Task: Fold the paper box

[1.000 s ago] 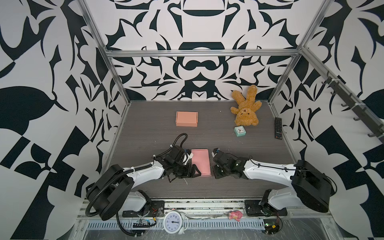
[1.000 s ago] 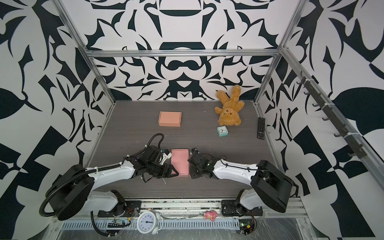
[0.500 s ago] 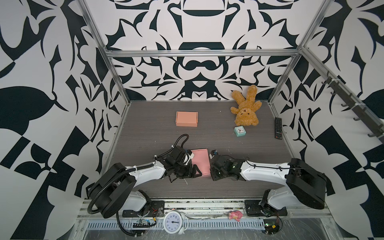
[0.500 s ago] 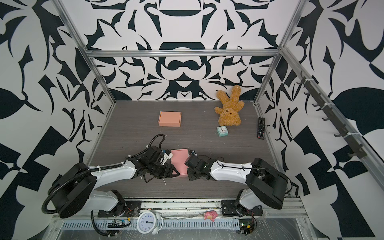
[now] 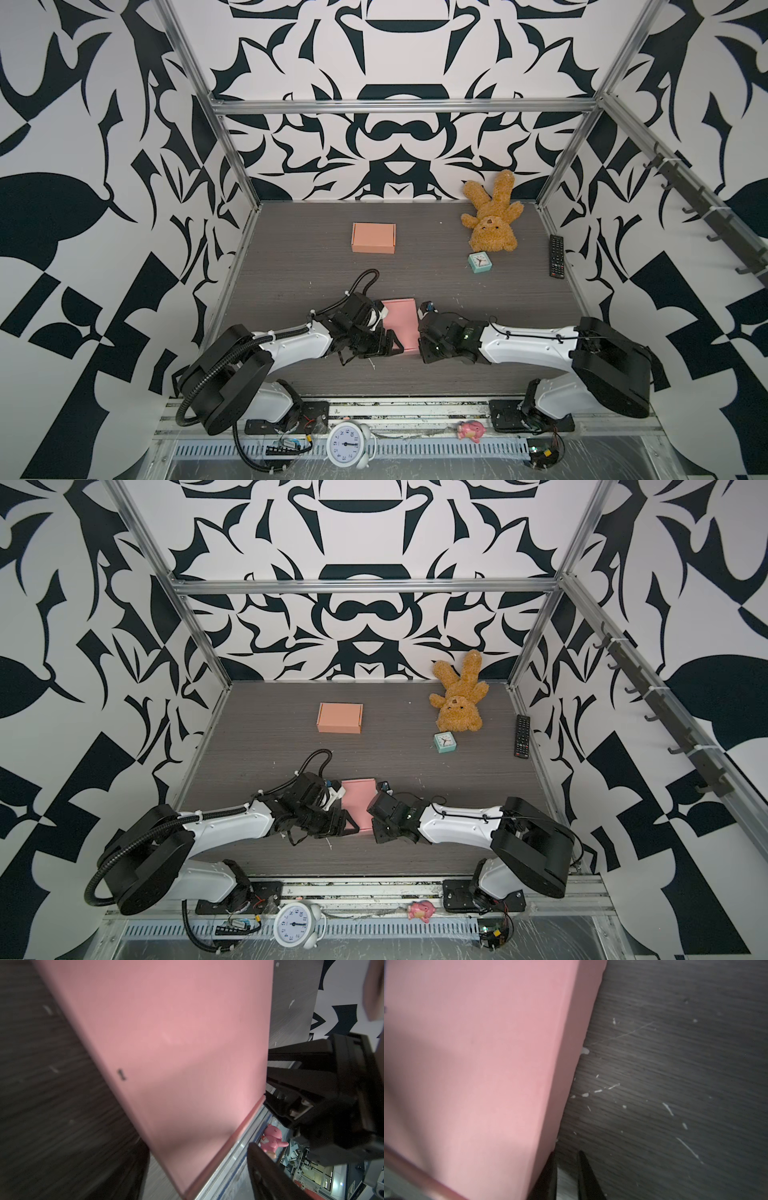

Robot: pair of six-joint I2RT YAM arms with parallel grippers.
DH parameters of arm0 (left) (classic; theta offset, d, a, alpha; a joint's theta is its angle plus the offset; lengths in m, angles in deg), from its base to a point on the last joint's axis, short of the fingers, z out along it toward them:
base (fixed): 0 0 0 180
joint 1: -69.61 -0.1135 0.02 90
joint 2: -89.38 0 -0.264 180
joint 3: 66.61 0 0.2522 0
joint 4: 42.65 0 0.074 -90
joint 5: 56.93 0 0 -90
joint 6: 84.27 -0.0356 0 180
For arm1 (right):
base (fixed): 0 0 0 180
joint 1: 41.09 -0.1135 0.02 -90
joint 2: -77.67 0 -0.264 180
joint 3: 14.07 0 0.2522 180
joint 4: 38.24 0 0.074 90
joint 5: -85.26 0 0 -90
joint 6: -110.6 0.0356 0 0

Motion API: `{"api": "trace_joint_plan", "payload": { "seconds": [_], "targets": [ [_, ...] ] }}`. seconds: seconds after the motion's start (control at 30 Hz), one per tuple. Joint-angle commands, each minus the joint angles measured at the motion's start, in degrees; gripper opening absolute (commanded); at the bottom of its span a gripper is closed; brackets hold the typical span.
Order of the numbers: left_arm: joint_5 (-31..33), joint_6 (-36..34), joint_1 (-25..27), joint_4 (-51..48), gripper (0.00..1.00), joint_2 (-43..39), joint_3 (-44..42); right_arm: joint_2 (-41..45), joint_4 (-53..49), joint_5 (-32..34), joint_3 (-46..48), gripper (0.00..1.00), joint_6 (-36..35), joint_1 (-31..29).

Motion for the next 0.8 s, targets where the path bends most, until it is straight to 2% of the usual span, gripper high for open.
{"api": "trace_joint_plan", "payload": {
  "seconds": [0.0,0.17,0.57,0.77],
  "targets": [
    [-1.68,-0.45,0.73,3.67,0.76,0.87,2.27,-0.34,9.76,-4.75,-0.28,0.20,1.44,-1.50],
    [-0.87,-0.35,0.73,3.89,0.75,1.16,1.84,0.01,6.81,-2.65,-0.17,0.20,0.75,-1.49],
    [2.87,-0.98,-0.92,2.44,0.76,-0.20,0.09,1.67,6.76,-1.69,4.34,0.25,0.79,-0.42],
    [3.62,-2.13,-2.60,1.26,0.81,-3.61,-1.67,3.37,6.27,-3.73,6.21,0.25,-1.89,5.59]
  ]
}}
